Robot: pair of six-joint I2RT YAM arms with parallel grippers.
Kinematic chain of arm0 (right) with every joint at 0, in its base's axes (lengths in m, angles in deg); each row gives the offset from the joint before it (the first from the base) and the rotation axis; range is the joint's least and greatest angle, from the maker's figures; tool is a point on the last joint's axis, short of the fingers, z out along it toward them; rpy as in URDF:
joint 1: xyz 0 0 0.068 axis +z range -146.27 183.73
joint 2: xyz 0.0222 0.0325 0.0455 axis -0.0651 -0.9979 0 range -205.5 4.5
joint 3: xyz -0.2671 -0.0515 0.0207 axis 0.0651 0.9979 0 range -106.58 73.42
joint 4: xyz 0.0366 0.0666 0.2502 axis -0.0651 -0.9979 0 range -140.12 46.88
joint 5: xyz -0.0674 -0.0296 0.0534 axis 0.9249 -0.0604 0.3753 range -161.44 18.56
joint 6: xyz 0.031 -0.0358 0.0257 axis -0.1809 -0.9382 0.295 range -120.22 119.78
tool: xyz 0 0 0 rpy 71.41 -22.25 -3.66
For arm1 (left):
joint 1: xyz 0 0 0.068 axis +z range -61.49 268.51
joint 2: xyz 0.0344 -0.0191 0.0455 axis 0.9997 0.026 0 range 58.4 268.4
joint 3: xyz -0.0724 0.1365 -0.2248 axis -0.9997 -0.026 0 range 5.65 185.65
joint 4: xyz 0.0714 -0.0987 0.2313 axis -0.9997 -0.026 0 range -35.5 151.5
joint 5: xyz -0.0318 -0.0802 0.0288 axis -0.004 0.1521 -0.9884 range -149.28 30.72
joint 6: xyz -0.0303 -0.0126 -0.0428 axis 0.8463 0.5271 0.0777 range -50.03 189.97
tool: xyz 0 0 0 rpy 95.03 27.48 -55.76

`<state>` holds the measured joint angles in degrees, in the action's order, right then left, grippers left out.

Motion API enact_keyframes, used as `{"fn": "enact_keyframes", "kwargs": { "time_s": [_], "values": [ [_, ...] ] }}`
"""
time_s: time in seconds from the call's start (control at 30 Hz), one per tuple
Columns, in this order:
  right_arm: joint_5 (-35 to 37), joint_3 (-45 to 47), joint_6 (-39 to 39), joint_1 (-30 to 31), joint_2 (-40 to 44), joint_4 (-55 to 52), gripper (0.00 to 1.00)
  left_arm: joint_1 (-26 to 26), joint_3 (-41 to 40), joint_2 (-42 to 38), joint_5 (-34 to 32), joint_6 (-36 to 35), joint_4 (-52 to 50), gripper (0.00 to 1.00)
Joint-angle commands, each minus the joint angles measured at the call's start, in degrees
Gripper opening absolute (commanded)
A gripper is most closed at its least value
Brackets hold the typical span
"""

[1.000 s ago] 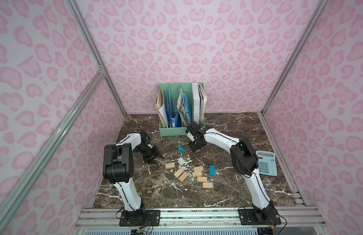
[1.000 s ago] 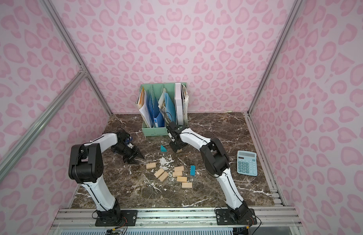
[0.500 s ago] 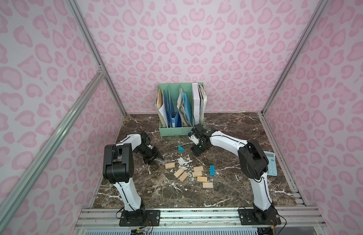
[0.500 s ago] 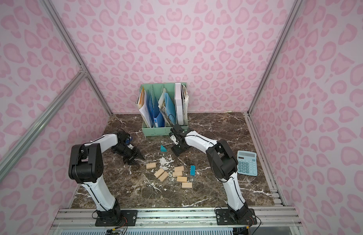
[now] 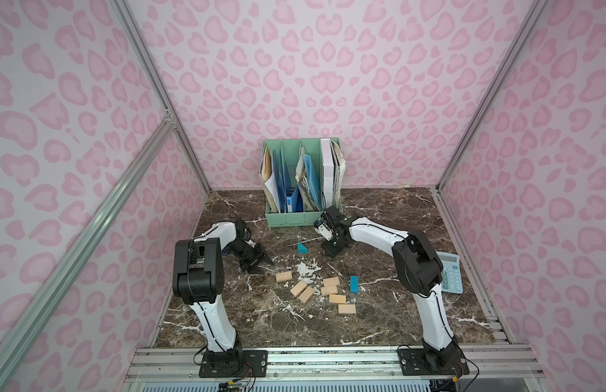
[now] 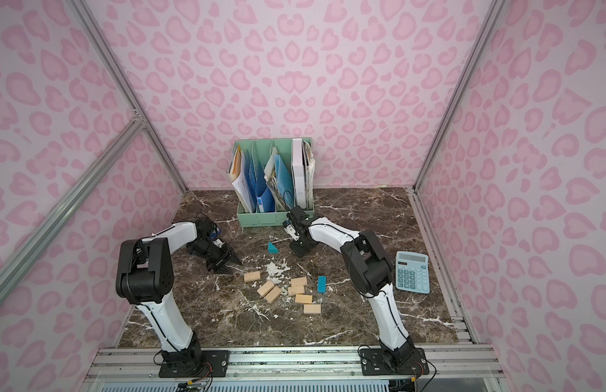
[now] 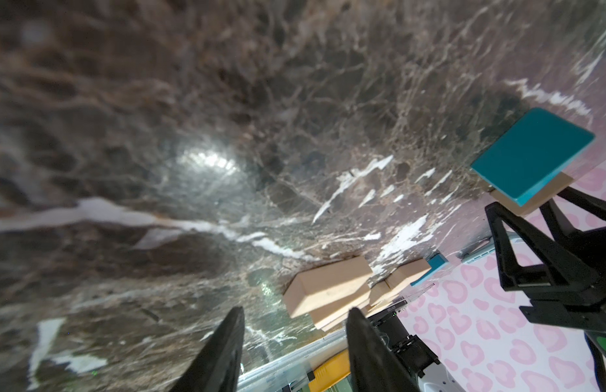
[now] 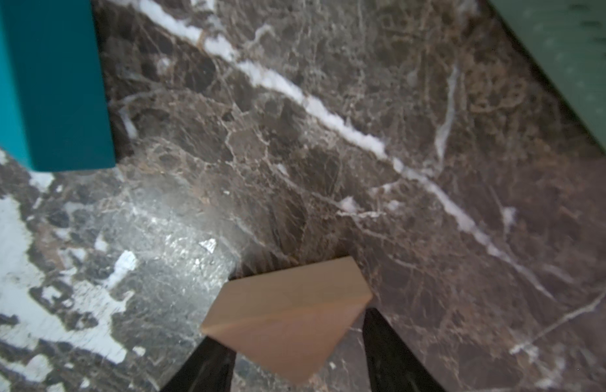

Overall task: Assemble a carrot with building blocks
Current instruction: Adjust the building block at the center of the board.

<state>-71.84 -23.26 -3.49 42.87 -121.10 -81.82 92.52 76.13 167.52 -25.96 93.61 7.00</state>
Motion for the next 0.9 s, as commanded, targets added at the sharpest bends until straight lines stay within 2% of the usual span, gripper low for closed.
{"fn": "enact_keyframes", "kwargs": {
  "time_s": [0.0, 0.23, 0.6, 0.67, 0.8, 0.87],
  "values": [
    [0.37, -1.03, -1.65, -0.03, -0.25, -0.50, 0.59, 0.04, 0.21, 0.12, 0.00, -1.14, -1.28, 0.50],
    [-0.63, -3.66, -2.09, 0.15, -1.70, -1.47, 0.55, 0.05, 0.27, 0.46, 0.08, -1.14, -1.22, 0.51],
    [0.29, -3.12, -2.93, 0.70, -0.65, -0.89, 0.55, 0.04, -0.01, 0.57, 0.16, -1.23, -1.21, 0.50],
    [0.57, -3.59, -2.33, 0.61, -0.20, -1.12, 0.59, 0.03, -0.13, 0.57, 0.08, -1.25, -1.17, 0.51],
    [0.14, -2.75, -0.34, 0.50, 1.30, -1.20, 0.78, 0.03, -0.43, 0.83, 0.33, -1.36, -1.13, 0.50],
    [-0.10, -1.67, 0.89, 0.46, 2.13, -1.28, 0.80, 0.04, -0.47, 0.92, 0.43, -1.40, -1.06, 0.50]
  ]
}}
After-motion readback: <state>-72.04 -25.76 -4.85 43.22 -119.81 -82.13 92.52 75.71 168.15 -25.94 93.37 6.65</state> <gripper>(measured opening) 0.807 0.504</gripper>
